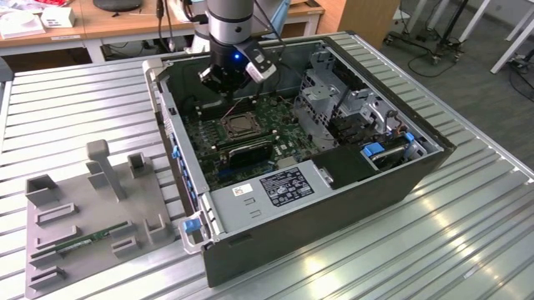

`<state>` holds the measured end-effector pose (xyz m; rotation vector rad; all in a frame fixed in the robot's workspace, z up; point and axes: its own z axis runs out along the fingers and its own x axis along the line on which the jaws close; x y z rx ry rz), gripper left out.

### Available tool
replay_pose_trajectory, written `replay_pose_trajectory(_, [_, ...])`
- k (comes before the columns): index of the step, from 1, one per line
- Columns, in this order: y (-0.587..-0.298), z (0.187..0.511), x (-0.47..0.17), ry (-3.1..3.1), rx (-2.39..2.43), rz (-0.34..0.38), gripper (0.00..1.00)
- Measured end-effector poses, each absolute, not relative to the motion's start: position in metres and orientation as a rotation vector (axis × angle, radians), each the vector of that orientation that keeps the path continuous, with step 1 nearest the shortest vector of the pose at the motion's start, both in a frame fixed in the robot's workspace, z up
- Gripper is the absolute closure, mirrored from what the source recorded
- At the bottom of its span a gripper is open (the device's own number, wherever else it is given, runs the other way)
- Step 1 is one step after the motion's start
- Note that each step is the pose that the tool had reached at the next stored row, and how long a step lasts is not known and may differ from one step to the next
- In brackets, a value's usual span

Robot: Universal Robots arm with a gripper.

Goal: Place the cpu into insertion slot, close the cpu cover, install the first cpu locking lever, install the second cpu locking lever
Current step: 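Install the first cpu locking lever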

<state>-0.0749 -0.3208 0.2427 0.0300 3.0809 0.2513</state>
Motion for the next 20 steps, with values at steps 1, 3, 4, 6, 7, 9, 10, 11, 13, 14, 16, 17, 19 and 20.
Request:
replay_pose_trajectory(1, [-0.321,0.241,-0.073,3.081,0.030,0.251,0.89])
replay_pose_trajectory(3, [-0.321,0.238,-0.072,3.081,0.030,0.251,0.89])
replay_pose_trajectory(4, [-0.321,0.236,-0.071,3.081,0.030,0.251,0.89])
replay_pose_trajectory(6, [-0.321,0.232,-0.071,3.081,0.030,0.251,0.89])
replay_pose_trajectory(7, [-0.321,0.231,-0.071,3.081,0.030,0.252,0.89])
replay_pose_trajectory(9, [-0.320,0.229,-0.071,3.081,0.030,0.252,0.89])
replay_pose_trajectory(10, [-0.320,0.229,-0.071,3.081,0.030,0.253,0.89])
replay_pose_trajectory(11, [-0.320,0.228,-0.071,3.081,0.030,0.253,0.89])
replay_pose_trajectory(13, [-0.320,0.228,-0.070,3.081,0.030,0.253,0.89])
replay_pose_trajectory(14, [-0.319,0.228,-0.070,3.081,0.030,0.253,0.89])
replay_pose_trajectory(16, [-0.319,0.227,-0.069,3.081,0.030,0.253,0.89])
replay_pose_trajectory(17, [-0.318,0.227,-0.069,3.081,0.030,0.253,0.89])
replay_pose_trajectory(19, [-0.317,0.226,-0.068,3.081,0.030,0.253,0.89])
replay_pose_trajectory(20, [-0.317,0.226,-0.068,3.081,0.030,0.253,0.89])
